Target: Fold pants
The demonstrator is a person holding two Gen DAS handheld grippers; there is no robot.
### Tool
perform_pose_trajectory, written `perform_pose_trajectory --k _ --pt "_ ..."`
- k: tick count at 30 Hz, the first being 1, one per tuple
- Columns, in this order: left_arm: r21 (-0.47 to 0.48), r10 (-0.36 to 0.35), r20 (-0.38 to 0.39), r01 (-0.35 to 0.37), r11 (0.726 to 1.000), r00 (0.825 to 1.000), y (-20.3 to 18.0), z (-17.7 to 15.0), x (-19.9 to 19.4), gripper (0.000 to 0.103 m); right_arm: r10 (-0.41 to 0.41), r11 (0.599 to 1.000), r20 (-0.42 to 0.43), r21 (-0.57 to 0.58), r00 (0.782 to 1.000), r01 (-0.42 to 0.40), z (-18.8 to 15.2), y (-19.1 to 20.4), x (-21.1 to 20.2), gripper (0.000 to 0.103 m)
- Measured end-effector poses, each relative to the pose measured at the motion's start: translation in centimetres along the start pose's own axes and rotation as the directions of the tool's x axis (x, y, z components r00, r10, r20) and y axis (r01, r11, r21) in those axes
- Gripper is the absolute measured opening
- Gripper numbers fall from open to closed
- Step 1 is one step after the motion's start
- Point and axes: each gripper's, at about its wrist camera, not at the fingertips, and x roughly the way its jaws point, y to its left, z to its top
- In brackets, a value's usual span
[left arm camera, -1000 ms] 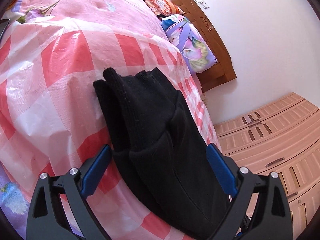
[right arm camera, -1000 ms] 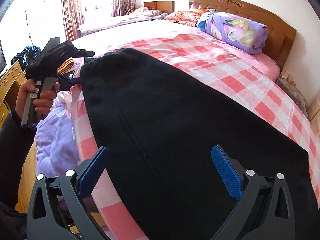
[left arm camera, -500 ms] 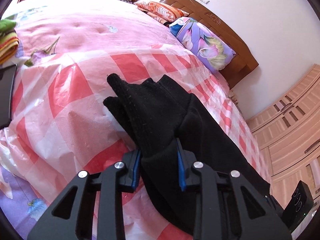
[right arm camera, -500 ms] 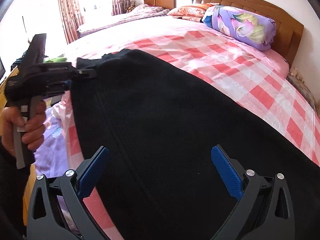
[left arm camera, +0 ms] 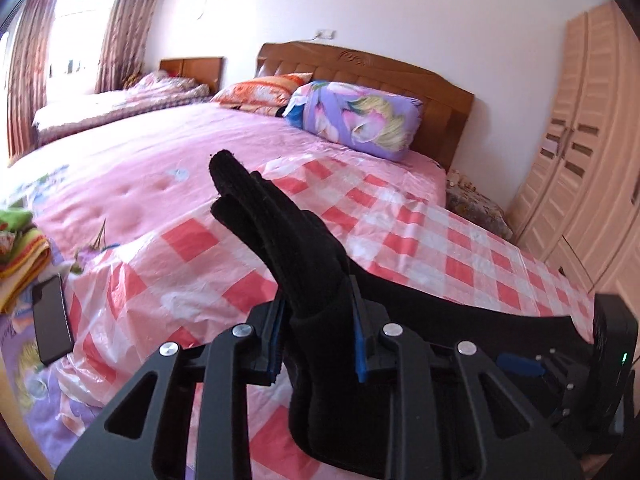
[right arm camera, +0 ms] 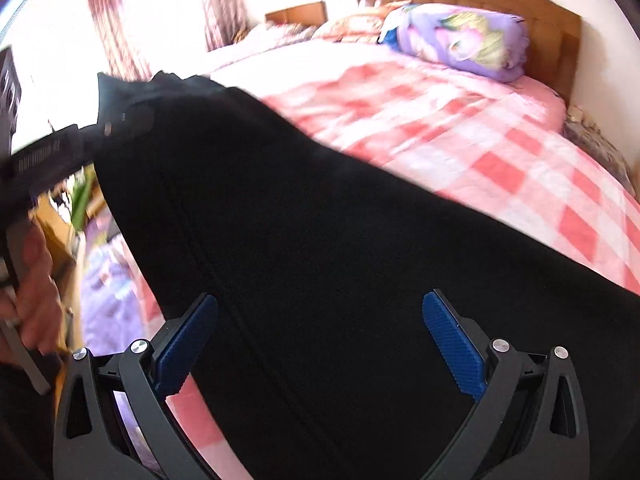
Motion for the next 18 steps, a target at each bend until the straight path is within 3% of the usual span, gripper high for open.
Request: perform_pose_trajectory --k 3,6,8,10,13,14,15,17,18 --pt "0.168 -0.033 0.055 0.024 0.986 0.998 -6.1 -1.1 -2.1 0.026 -0.052 0.993 0.08 0.113 0.995 0.043 -1.0 -4.2 -3.9 0.099" --pt "0.302 -0.107 0.077 0.079 0.95 0.991 -11.6 -3.3 -3.6 0.026 -0.158 0.954 0.143 0.277 0.977 0.114 -3.0 -10.0 -8.6 0.099" --pt "0.396 -0.165 0.068 0.125 0.91 0.984 -15.4 -5.5 -4.2 0.017 -0.214 0.905 0.173 0.405 0.961 0.129 -5.0 -14.1 -11.9 0.099" --pt "0.519 -0.184 0.034 0.14 0.843 0.982 -19.5 -8.6 -4.1 0.017 -0.26 0.863 0.187 0.486 0.947 0.14 -6.8 -16.8 -14.4 0.099" --pt "0.625 -0.207 -0.099 0.223 0.748 0.973 -22.5 -13.3 -2.2 0.017 -0.302 0.83 0.176 0.533 0.937 0.167 -9.3 -19.0 -16.8 0.099" --pt "0.645 -0.209 -0.143 0.251 0.721 0.967 -23.0 -14.6 -1.7 0.021 -0.307 0.825 0.168 0.537 0.937 0.175 -10.0 -19.3 -17.1 0.099" --pt "0.678 -0.194 -0.132 0.231 0.698 0.972 -23.3 -15.8 -1.7 0.024 -0.305 0.825 0.161 0.537 0.939 0.176 -10.5 -19.5 -17.3 0.099" --pt "0.698 -0.236 -0.119 0.251 0.671 0.964 -22.7 -16.5 -2.8 0.053 -0.278 0.835 0.147 0.525 0.949 0.163 -11.6 -19.6 -17.2 0.099" --pt "0.683 -0.266 -0.121 0.275 0.677 0.956 -22.0 -16.2 -3.5 0.061 -0.262 0.843 0.143 0.516 0.954 0.154 -11.9 -19.2 -16.9 0.099"
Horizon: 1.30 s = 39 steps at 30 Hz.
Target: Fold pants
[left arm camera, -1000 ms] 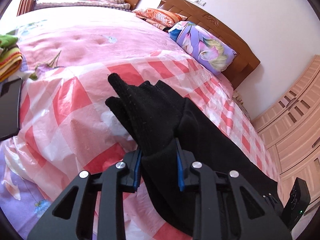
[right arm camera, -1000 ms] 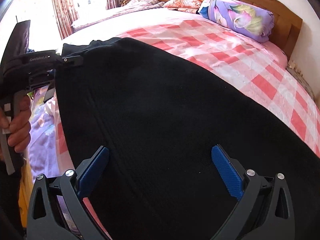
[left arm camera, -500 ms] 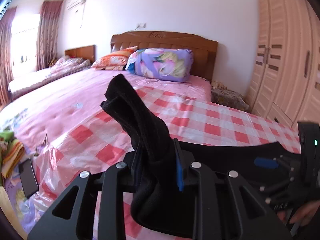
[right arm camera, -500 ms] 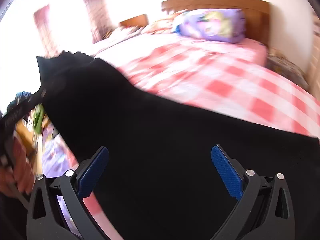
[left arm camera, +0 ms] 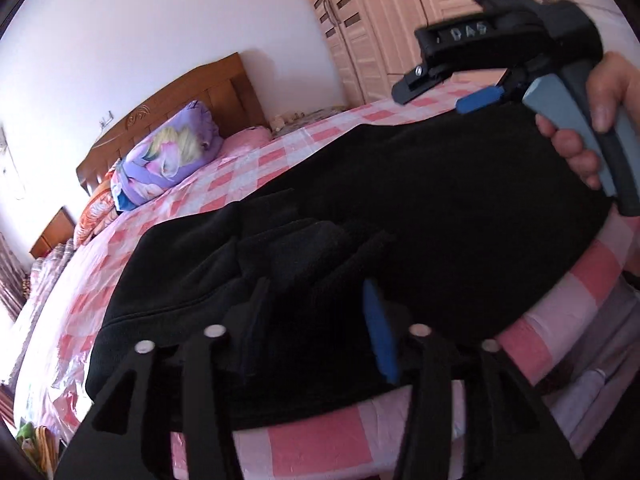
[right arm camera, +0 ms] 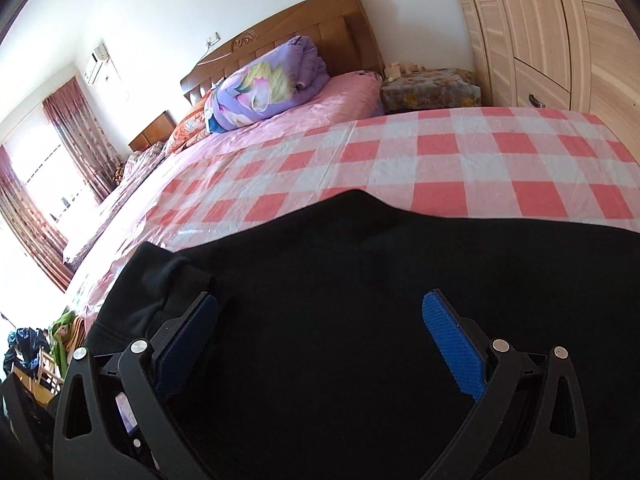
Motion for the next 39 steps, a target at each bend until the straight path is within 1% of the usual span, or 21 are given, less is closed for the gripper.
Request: perform_pose_trajectory --k 1,2,4,5,6,7,8,9,11,12,14,16,23,26,27,30,31,32,34,37,39 --pt "-0.027 -0.008 0.031 0.009 1.0 1.0 0.7 -0.2 -1.0 0.072 0.024 1.0 -0.016 -0.013 1.0 -0.024 -0.5 0.5 0.2 0.099" --pt "-0.064 0.002 0.062 0.002 0.998 0.998 1.9 -0.4 -2.2 0.079 0.058 0.998 -0.033 -0.028 0.998 -0.058 -0.9 1.3 0.5 0.099" --pt "-0.158 0.042 0.084 -0.028 0.987 0.996 4.8 -0.9 -3.8 0.082 0.145 0.988 -0.059 -0.039 0.988 -0.147 -1.5 3.2 1.3 0.098" --pt "-0.219 0.084 0.074 -0.066 0.973 0.994 6.6 -1.3 -4.2 0.086 0.195 0.979 -0.078 -0.042 0.978 -0.199 -1.9 4.1 1.5 0.094" --pt "-0.259 0.149 0.048 -0.132 0.957 0.988 8.1 -1.7 -4.2 0.087 0.241 0.968 -0.1 -0.053 0.965 -0.247 -2.3 5.4 1.6 0.091" --pt "-0.271 0.217 0.018 -0.204 0.941 0.976 8.8 -1.8 -4.1 0.087 0.268 0.958 -0.119 -0.072 0.956 -0.277 -2.7 6.5 2.0 0.082" --pt "-0.267 0.29 -0.023 -0.285 0.921 0.957 9.8 -2.2 -3.6 0.087 0.283 0.949 -0.141 -0.103 0.949 -0.299 -3.2 7.8 2.3 0.078" --pt "-0.253 0.322 -0.047 -0.323 0.912 0.945 10.2 -2.7 -3.3 0.087 0.288 0.939 -0.174 -0.143 0.942 -0.314 -4.0 9.3 2.9 0.078" --pt "-0.228 0.353 -0.089 -0.365 0.903 0.931 11.0 -3.4 -2.7 0.087 0.295 0.924 -0.22 -0.182 0.93 -0.336 -5.2 11.0 3.7 0.074" --pt "-0.222 0.352 -0.1 -0.366 0.904 0.931 11.2 -3.8 -2.4 0.087 0.295 0.92 -0.24 -0.189 0.925 -0.343 -5.7 11.6 4.2 0.071" --pt "-0.225 0.335 -0.118 -0.354 0.908 0.935 11.6 -4.7 -1.9 0.087 0.284 0.92 -0.258 -0.2 0.924 -0.338 -6.2 12.2 4.9 0.062" --pt "-0.24 0.318 -0.133 -0.342 0.909 0.939 11.7 -5.6 -1.4 0.087 0.276 0.917 -0.255 -0.219 0.927 -0.333 -6.2 12.6 5.3 0.059" --pt "-0.257 0.302 -0.164 -0.336 0.906 0.939 11.6 -7.6 -0.6 0.088 0.264 0.921 -0.235 -0.227 0.936 -0.317 -5.3 13.1 5.7 0.059" --pt "-0.273 0.289 -0.168 -0.326 0.905 0.943 11.8 -7.8 -0.9 0.09 0.324 0.923 -0.285 -0.114 0.902 -0.368 -5.5 11.9 6.9 0.061" --pt "-0.279 0.283 -0.171 -0.322 0.905 0.944 12.0 -7.9 -0.8 0.09 0.338 0.921 -0.286 -0.095 0.897 -0.378 -5.5 11.7 7.0 0.061" --pt "-0.292 0.27 -0.185 -0.315 0.903 0.945 11.9 -8.2 -0.5 0.09 0.326 0.919 -0.309 -0.118 0.893 -0.377 -5.1 12.7 7.3 0.06" --pt "-0.293 0.269 -0.188 -0.316 0.902 0.944 11.9 -8.3 -0.4 0.09 0.326 0.916 -0.312 -0.13 0.892 -0.381 -4.9 13.3 7.4 0.054" --pt "-0.292 0.27 -0.191 -0.317 0.902 0.944 11.8 -8.3 -0.3 0.09 0.326 0.912 -0.312 -0.145 0.892 -0.384 -4.9 13.8 7.6 0.035" --pt "-0.286 0.271 -0.193 -0.319 0.904 0.943 11.7 -8.2 -0.3 0.09 0.327 0.906 -0.293 -0.174 0.898 -0.387 -4.6 14.6 7.7 0.016" --pt "-0.284 0.268 -0.189 -0.314 0.906 0.945 11.7 -8.2 -0.8 0.09 0.321 0.894 -0.235 -0.245 0.918 -0.375 -3.6 15.8 6.0 0.015" --pt "-0.312 0.244 -0.184 -0.292 0.904 0.952 12.1 -8.5 -1.1 0.09 0.328 0.878 -0.189 -0.299 0.925 -0.373 -2.2 17.1 4.3 0.015"
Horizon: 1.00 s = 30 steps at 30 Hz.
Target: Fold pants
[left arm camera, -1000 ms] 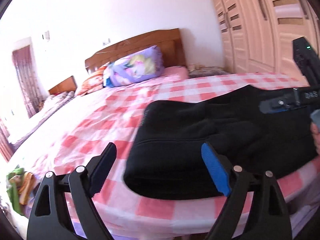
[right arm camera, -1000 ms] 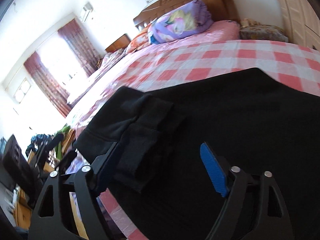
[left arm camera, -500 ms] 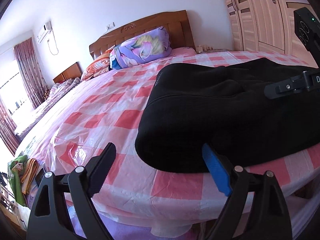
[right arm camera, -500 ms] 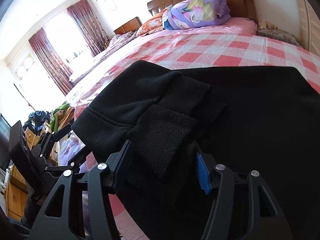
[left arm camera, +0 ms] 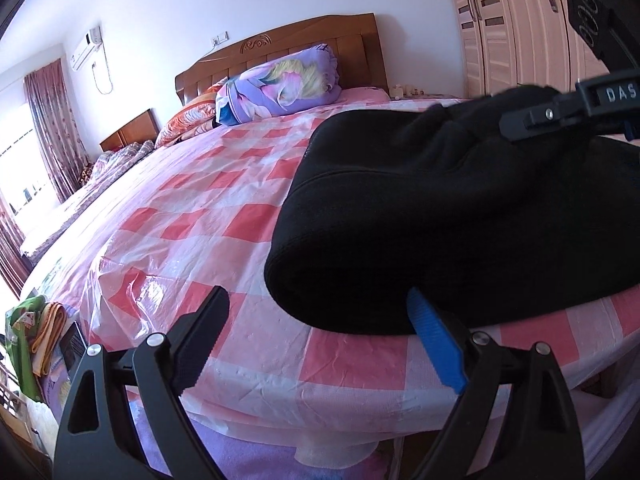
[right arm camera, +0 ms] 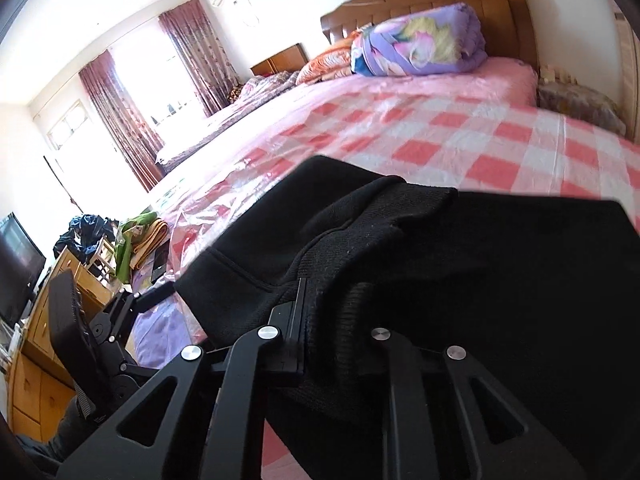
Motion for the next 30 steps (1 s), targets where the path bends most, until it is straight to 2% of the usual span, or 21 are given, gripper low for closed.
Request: perform_pose_trajectory --k 6,8,11,12,13,16,17,18,19,22,23,27,30 --pt "-0.043 -0.034 0.012 0.034 0.998 0.999 0.1 1.2 0.1 0.091 -0.013 0.997 0.127 -0.076 0.992 0.022 3.8 1.9 -4.6 0.015" --pt "-0.036 -0.001 0.012 0.001 0.999 1.0 -0.4 2.3 0.5 0.091 -0.035 0.996 0.163 -0.074 0.986 0.048 3.4 1.1 -6.8 0.015" --pt "-0.046 0.02 0.001 -0.02 0.999 1.0 -0.9 3.4 1.2 0.091 -0.119 0.992 0.202 -0.011 0.972 0.124 0.3 -2.3 -10.1 0.015" --pt "-0.044 0.012 -0.005 -0.012 0.999 1.0 -1.3 3.6 1.5 0.092 -0.155 0.988 0.196 0.017 0.968 0.155 -1.0 -3.7 -10.6 0.015" --pt "-0.033 0.005 -0.01 -0.006 0.999 1.0 -1.8 3.7 1.8 0.098 -0.183 0.983 0.171 0.056 0.968 0.176 -2.8 -5.6 -10.9 0.015" --pt "0.029 0.012 -0.051 -0.011 1.0 0.999 -4.2 3.4 3.2 0.099 -0.238 0.953 0.052 0.204 0.97 0.223 -8.0 -11.5 -9.2 0.015" --pt "0.035 0.034 -0.048 -0.032 0.999 0.998 -4.8 3.2 3.5 0.099 -0.209 0.948 0.053 0.257 0.977 0.189 -9.5 -13.1 -8.8 0.015" --pt "0.022 0.047 -0.038 -0.046 0.999 0.998 -4.9 3.2 3.4 0.099 -0.156 0.946 0.101 0.302 0.983 0.119 -10.4 -14.1 -9.0 0.015" --pt "0.004 0.043 -0.051 -0.043 0.999 0.998 -4.7 3.2 3.4 0.099 -0.145 0.944 0.106 0.313 0.984 0.105 -10.5 -14.2 -9.0 0.015" --pt "-0.053 0.019 -0.086 -0.023 0.998 0.996 -3.8 3.2 3.7 0.099 -0.203 0.962 0.095 0.203 0.975 0.18 -9.5 -12.6 -8.6 0.015" --pt "-0.061 0.02 -0.09 -0.026 0.998 0.996 -3.5 3.1 3.7 0.099 -0.205 0.964 0.095 0.194 0.974 0.183 -9.6 -12.3 -8.5 0.015" --pt "-0.069 0.041 -0.083 -0.047 0.997 0.996 -3.2 3.1 3.3 0.099 -0.177 0.961 0.103 0.234 0.979 0.149 -10.1 -12.9 -8.3 0.015" --pt "-0.136 0.024 -0.058 -0.032 0.99 0.998 -2.3 3.2 2.9 0.099 -0.186 0.963 0.11 0.216 0.976 0.159 -8.9 -11.9 -8.7 0.015"
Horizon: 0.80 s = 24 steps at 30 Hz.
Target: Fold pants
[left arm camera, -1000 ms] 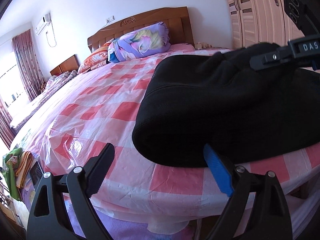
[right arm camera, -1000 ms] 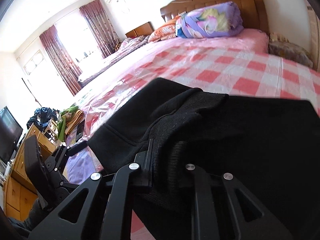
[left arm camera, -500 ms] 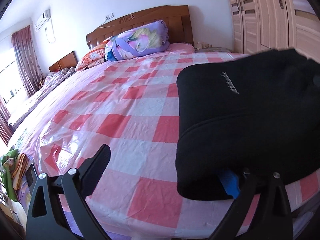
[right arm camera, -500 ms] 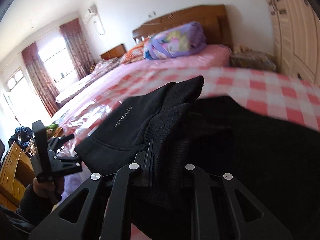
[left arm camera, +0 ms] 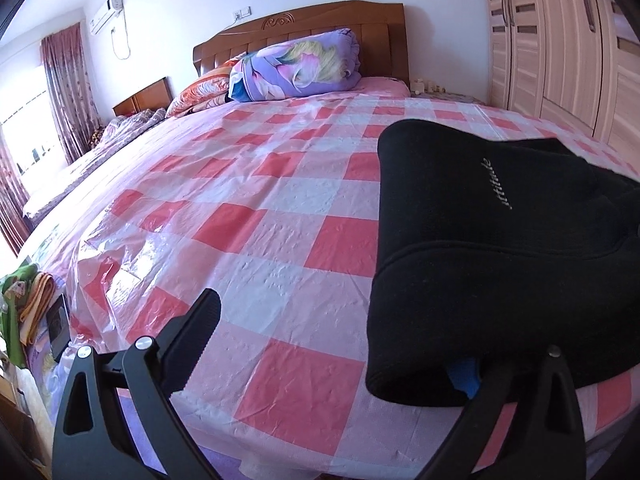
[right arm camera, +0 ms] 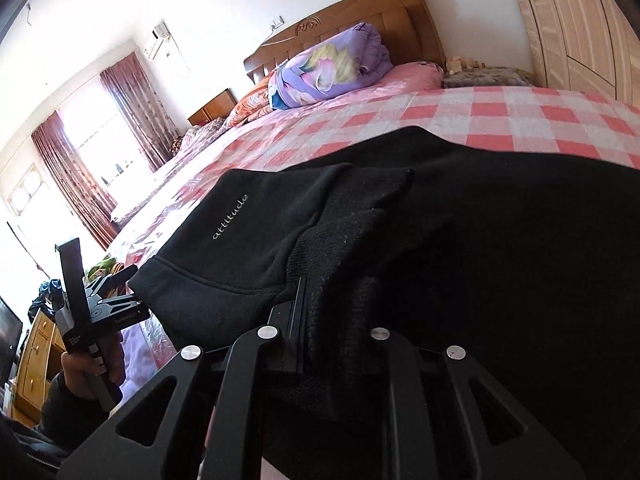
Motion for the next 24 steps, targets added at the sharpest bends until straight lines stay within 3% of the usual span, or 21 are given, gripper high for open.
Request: perform_pose_trajectory --k 3,5,8,10,13,14,16,18,20,24 --pt "-0.111 -0.056 0.009 0.057 0.992 0.998 1.6 0.1 -0.5 0.099 0.025 0.999 0.056 -0.032 0.998 -0.023 1.4 1.6 -1.4 0.015" --pt "-0.145 -0.079 -0.024 0.075 0.987 0.997 2.2 -0.2 0.1 0.099 0.032 0.998 0.068 -0.056 0.997 -0.028 1.8 2.2 -1.7 0.015" --pt "-0.095 -0.077 -0.045 0.072 0.993 0.996 1.9 -1.2 0.8 0.099 -0.041 0.999 -0.046 -0.01 0.998 0.041 -0.7 0.0 0.9 0.015" --pt "-0.063 -0.067 -0.034 0.064 0.996 0.997 1.5 -1.3 0.4 0.099 -0.012 0.999 -0.029 0.039 1.0 0.013 -1.4 -1.0 0.7 0.015" --pt "0.032 -0.046 -0.017 0.046 0.998 0.999 0.9 -1.3 -0.6 0.1 -0.071 0.997 -0.055 0.035 0.996 0.073 -1.1 -1.3 -0.9 0.048" --pt "0.075 -0.031 -0.014 0.032 0.997 0.999 0.7 -1.5 -1.0 0.101 -0.083 0.996 -0.052 0.029 0.995 0.085 -1.1 -1.1 -1.6 0.054" --pt "0.168 -0.003 0.005 0.002 0.986 1.0 0.6 -2.1 -2.4 0.101 -0.144 0.99 -0.025 0.012 0.989 0.144 -1.1 -0.9 -3.1 0.061" --pt "0.213 -0.017 0.027 0.011 0.977 0.999 1.0 -2.5 -4.3 0.101 -0.188 0.982 0.006 -0.023 0.982 0.188 -0.6 -0.2 -4.4 0.061" --pt "0.168 -0.053 0.076 0.04 0.985 0.996 2.1 -1.4 -6.7 0.101 -0.191 0.979 0.041 -0.059 0.981 0.193 0.6 0.9 -5.0 0.061" --pt "0.078 -0.051 0.206 0.036 0.996 0.977 1.6 4.1 -9.4 0.101 -0.144 0.968 0.08 -0.195 0.986 0.157 3.3 5.6 -3.2 0.065"
